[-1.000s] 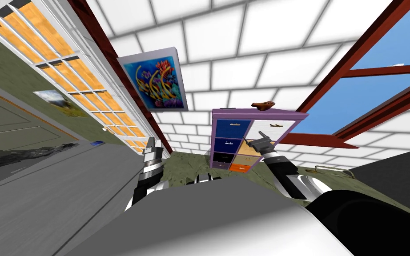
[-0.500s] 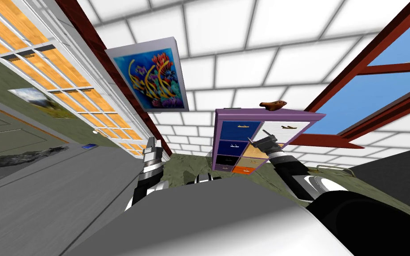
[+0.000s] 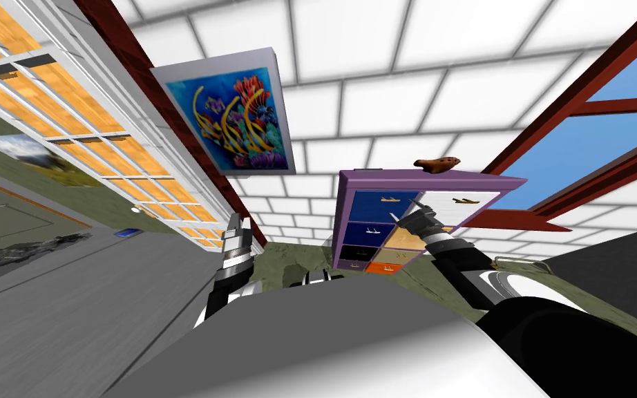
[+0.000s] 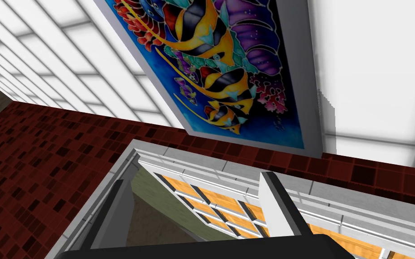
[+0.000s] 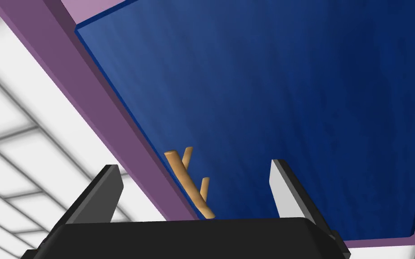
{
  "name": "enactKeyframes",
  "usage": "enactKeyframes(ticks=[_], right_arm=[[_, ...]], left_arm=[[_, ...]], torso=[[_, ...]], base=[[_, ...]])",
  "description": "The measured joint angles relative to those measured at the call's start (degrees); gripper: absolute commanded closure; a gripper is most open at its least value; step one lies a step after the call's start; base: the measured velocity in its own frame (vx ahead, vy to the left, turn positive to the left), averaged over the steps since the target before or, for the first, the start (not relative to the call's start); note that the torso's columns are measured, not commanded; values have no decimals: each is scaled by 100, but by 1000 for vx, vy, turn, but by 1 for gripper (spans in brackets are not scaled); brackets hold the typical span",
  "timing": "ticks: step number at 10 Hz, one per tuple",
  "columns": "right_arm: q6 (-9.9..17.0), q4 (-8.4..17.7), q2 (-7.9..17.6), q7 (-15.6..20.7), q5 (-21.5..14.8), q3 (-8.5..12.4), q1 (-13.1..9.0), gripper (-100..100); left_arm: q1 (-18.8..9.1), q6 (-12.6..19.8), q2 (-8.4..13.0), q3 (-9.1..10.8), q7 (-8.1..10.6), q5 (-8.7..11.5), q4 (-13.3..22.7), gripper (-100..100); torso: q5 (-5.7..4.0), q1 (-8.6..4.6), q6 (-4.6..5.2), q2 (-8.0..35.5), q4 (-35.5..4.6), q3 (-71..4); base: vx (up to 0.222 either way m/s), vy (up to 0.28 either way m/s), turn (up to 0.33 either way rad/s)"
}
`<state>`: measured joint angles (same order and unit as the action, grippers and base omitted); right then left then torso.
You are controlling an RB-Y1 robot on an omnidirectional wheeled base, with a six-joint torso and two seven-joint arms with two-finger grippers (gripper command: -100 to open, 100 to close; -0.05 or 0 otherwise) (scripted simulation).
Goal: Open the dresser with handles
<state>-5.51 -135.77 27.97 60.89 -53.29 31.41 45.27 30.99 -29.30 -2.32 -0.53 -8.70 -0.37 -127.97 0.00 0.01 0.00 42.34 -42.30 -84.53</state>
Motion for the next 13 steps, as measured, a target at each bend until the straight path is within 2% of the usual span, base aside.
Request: enactKeyframes(ticks=[1, 2, 3, 8, 9, 13], right_arm=[[7, -1, 10, 24, -12, 6, 2, -100], [32, -88, 57, -22, 32, 69, 99, -100], [40, -101, 63, -36, 38, 79, 110, 100], [-16, -285, 40, -55, 69, 105, 219, 100], [-16, -291, 39, -57, 70, 105, 224, -100], [55, -327, 188, -259, 242, 207, 310, -100]], left_arm=[[-1, 0, 0, 0, 0, 0, 0, 0], [0, 0, 1, 1, 0, 0, 0, 0], [0, 0, 1, 1, 0, 0, 0, 0], [-4, 1, 0, 0, 0, 0, 0, 0], [-2, 1, 0, 0, 0, 0, 0, 0], [1, 0, 1, 1, 0, 0, 0, 0]], torso=[[-2, -11, 0, 12, -3, 7], [-4, -15, 1, -12, 2, -6], [-4, -12, -1, -4, 3, -4], [-1, -8, 1, 8, -3, 6], [-5, -15, -2, -39, 10, -22], [2, 3, 0, -20, 6, -13]], base=[[110, 12, -29], [69, 7, -9], [10, 2, 3], [-150, 36, -54], [67, -38, 14], [160, -51, 18]])
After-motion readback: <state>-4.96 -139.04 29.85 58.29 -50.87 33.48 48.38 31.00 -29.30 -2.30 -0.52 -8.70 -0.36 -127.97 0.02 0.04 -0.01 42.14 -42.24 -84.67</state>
